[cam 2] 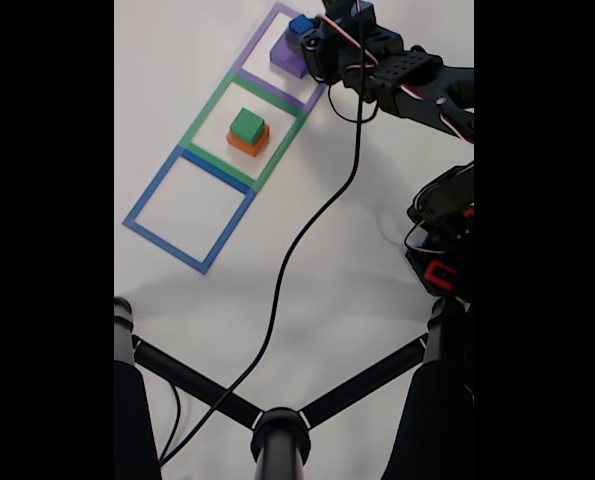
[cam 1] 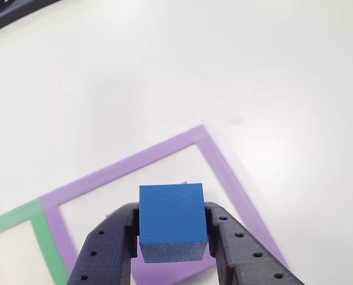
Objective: Tower of hanoi
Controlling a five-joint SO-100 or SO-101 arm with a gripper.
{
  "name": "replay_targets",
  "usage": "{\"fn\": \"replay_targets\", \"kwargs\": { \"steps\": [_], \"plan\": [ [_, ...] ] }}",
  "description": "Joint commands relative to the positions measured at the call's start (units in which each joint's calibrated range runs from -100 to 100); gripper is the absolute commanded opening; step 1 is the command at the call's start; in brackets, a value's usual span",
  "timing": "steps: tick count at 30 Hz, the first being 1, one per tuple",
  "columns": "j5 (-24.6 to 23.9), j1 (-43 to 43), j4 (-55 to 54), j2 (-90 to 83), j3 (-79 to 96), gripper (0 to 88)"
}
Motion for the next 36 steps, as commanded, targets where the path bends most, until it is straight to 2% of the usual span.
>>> {"fn": "replay_targets", "kwargs": {
  "steps": [1, 12, 19, 30, 33, 36],
  "plan": [
    [0.99, -2.01, 24.34, -12.85, -8.99, 3.7],
    [0.99, -8.79, 71.12, -24.23, -36.98, 3.9],
    [0.99, -16.64, 86.9, -24.55, -53.24, 3.8],
    [0.99, -25.87, 88.68, -27.03, -54.06, 3.7],
    [0.99, -26.86, 84.47, -29.03, -47.79, 3.7],
    [0.99, -26.86, 74.68, -31.76, -36.71, 3.7]
  ]
}}
